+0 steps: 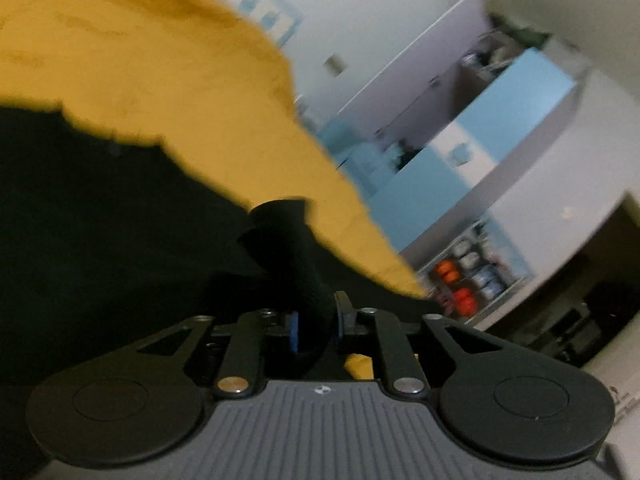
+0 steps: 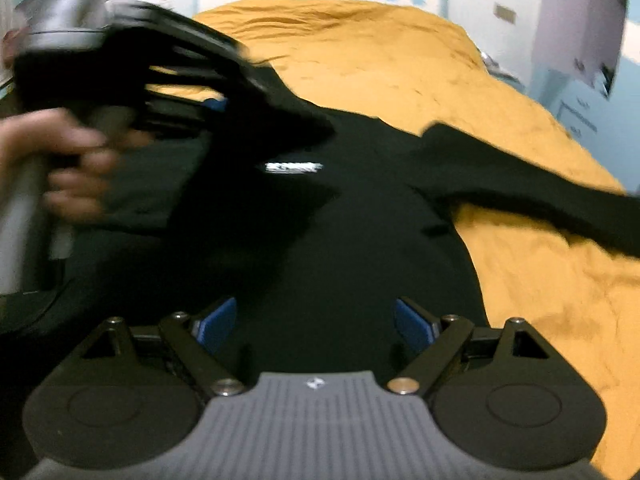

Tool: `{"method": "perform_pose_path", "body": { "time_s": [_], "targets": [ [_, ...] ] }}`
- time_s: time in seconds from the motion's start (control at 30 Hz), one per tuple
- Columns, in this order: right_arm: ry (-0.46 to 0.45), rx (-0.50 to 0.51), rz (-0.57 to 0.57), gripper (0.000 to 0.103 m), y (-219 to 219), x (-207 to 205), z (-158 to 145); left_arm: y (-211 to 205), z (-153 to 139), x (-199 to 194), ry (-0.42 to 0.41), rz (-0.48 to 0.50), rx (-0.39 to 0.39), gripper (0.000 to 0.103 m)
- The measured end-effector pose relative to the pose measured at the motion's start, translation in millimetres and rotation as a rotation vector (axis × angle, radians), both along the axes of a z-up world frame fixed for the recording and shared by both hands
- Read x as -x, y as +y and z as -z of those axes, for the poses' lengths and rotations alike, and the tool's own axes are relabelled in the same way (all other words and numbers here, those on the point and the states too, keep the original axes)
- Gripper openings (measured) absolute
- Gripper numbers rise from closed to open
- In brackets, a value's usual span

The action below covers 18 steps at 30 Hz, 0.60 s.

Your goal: Fold small clothes

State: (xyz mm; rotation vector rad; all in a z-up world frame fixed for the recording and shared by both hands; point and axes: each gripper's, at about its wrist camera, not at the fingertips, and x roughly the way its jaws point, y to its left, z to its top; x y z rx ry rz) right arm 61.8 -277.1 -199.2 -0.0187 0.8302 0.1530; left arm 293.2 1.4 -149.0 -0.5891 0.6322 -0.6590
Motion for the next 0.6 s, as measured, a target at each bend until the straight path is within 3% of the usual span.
{"method": "perform_pose_path", "body": {
  "time_s": [0.07,0.17,0.23,0.3,0.37,0.5,0.53,0.6],
  "targets": [
    [-0.003,-0.055,0.026,0.082,-10.4,-8.9,1.6,30.3,-21.2,21.6,-0.085,-0.058,-0.022,0.037],
    [-0.014,-0.179,0.082,0.082,-22.0,-35.8,0.2,89.0,-33.7,50.6,-0.121,-0.184,-0.112,0.045],
    [-0.014,-0.273,0.131,0.082,-29.7,-56.1,-0.5,124.0,-31.4,57.9,-0.087,-0.246,-0.147,0.045],
    [0.014,-0.375,0.157,0.082,-33.6,-79.9,3.4,161.8,-18.1,72.2,-0.022,-0.327,-0.127,0.045],
    [0.037,-0.414,0.185,0.082,-31.8,-96.2,8.9,191.8,-1.6,82.4,0.041,-0.388,-0.094,0.045],
    [0.052,-0.401,0.206,0.082,-14.1,-111.1,12.7,205.8,23.7,87.2,0.129,-0.487,-0.106,0.045],
    [0.04,-0.371,0.197,0.082,-6.4,-111.7,10.8,210.5,28.4,86.3,0.142,-0.505,-0.103,0.045],
    [0.002,-0.221,0.135,0.082,23.6,-113.5,6.2,218.4,37.4,86.4,0.157,-0.52,-0.067,0.045]
  ]
}}
